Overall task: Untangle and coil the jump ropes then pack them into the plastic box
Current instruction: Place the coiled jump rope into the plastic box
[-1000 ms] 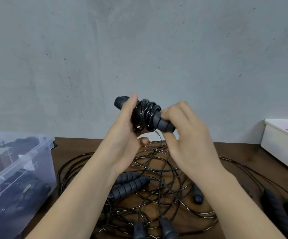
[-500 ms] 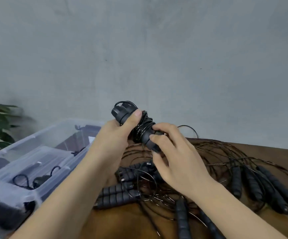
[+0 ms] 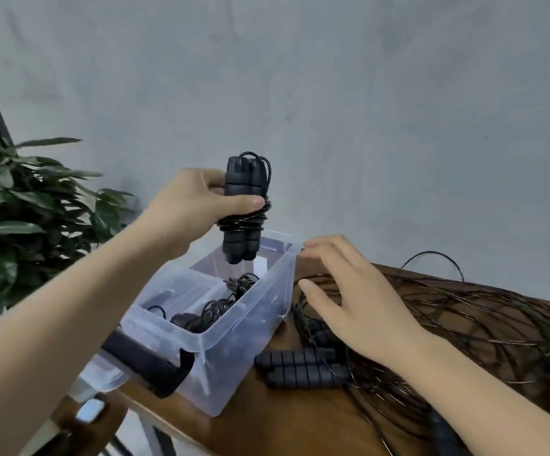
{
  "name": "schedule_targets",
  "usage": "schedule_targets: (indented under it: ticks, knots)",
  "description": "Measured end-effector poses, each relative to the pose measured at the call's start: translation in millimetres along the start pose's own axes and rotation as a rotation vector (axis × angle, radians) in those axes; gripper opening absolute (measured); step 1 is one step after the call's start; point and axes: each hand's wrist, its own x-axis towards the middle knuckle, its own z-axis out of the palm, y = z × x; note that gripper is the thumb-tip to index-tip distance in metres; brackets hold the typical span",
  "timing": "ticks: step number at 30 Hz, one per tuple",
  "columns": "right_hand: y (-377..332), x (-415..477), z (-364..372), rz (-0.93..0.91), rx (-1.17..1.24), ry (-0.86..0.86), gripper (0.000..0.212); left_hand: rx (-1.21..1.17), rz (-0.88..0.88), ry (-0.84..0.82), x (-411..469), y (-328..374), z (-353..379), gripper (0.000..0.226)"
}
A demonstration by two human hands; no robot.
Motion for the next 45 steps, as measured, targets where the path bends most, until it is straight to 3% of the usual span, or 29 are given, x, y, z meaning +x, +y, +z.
schedule_targets:
  ticks: [4, 9, 15, 25, 28, 33, 37, 41, 45]
  knots:
    - [1, 5, 22, 0.038, 0.018, -0.049, 0.036, 0.429, -0.008, -0.009, 42, -36, -8, 0.030]
    - [2, 4, 42, 0.048, 0.022, -0.117, 0.048, 0.943, 0.070, -0.457, 79, -78, 9, 0.040]
    - [2, -1, 56, 0.079, -0.034, -0.132, 0.056, 1.043, 0.000, -0.846, 113, -106, 25, 0.052]
    - [-2, -4, 57, 0.059, -0.165, -0.129, 0.061, 0.989, 0.009, -1.033, 146, -126, 46, 0.042]
    - [-4, -5, 58, 0.062, -0.157, -0.128, 0.060, 0.981, 0.032, -1.021, 148, -126, 51, 0.038]
    - [-6, -6, 58, 0.086, -0.158, -0.146, 0.059, 0.935, 0.167, -0.761, 145, -140, 58, 0.035]
    - [-8, -7, 58, 0.092, -0.180, -0.142, 0.055, 1.092, 0.343, -0.614, 138, -145, 52, 0.039]
    - [-14, -2, 55, 0.030, -0.276, -0.063, 0.055, 1.120, 0.262, -0.509, 137, -152, 55, 0.033]
    - [-17, 0, 52, 0.015, -0.343, -0.085, 0.059, 0.961, 0.167, -0.581, 135, -153, 48, 0.026]
